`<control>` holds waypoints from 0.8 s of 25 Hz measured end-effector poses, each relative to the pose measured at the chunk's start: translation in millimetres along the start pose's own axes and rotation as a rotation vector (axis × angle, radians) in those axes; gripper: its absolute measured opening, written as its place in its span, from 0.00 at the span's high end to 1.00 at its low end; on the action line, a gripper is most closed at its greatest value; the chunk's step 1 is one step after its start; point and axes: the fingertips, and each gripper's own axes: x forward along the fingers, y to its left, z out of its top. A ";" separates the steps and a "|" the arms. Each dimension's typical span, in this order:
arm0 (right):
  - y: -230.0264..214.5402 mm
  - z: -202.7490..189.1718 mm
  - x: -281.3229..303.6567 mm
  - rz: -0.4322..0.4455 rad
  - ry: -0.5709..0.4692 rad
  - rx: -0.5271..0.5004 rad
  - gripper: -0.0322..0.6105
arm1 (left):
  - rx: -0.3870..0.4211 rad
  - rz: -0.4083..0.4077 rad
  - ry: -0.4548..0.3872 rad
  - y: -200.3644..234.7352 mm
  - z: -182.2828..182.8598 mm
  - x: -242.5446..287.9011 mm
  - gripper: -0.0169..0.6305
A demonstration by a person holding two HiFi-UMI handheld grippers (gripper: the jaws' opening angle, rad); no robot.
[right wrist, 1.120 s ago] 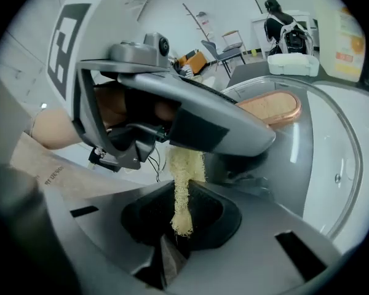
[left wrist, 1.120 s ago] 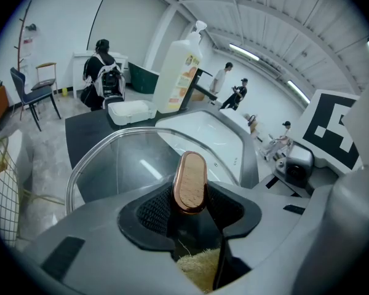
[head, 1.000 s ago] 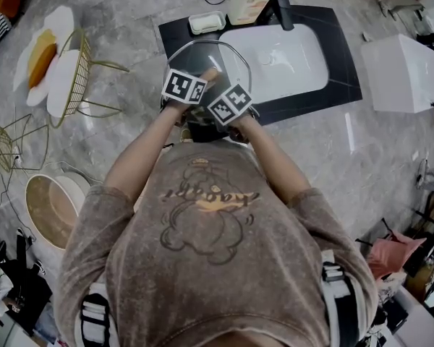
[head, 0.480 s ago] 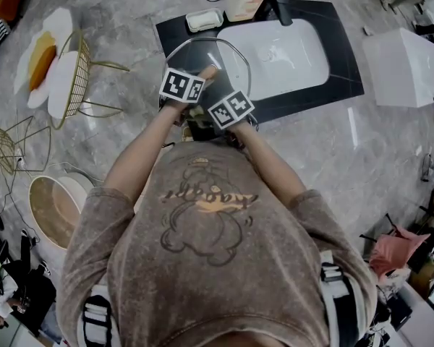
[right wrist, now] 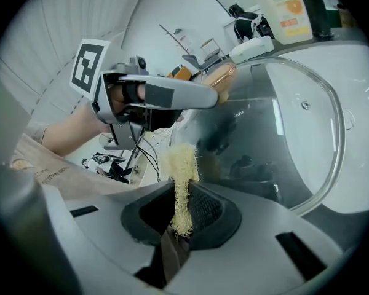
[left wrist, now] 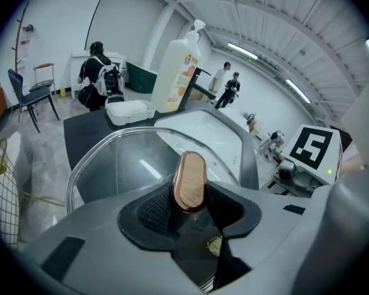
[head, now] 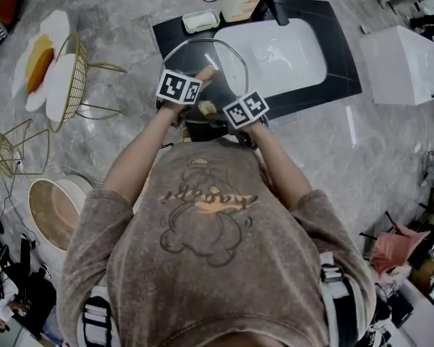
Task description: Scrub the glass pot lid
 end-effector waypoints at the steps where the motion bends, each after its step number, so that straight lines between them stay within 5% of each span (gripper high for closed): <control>1: -2.5 -0.5 -3.0 -0.009 0.001 -0.005 0.88 | 0.000 -0.001 0.001 0.0 0.0 0.1 0.69; 20: -73.9 7.4 -67.8 -0.239 0.044 -0.076 0.88 | 0.006 -0.010 0.003 -0.4 0.7 1.1 0.69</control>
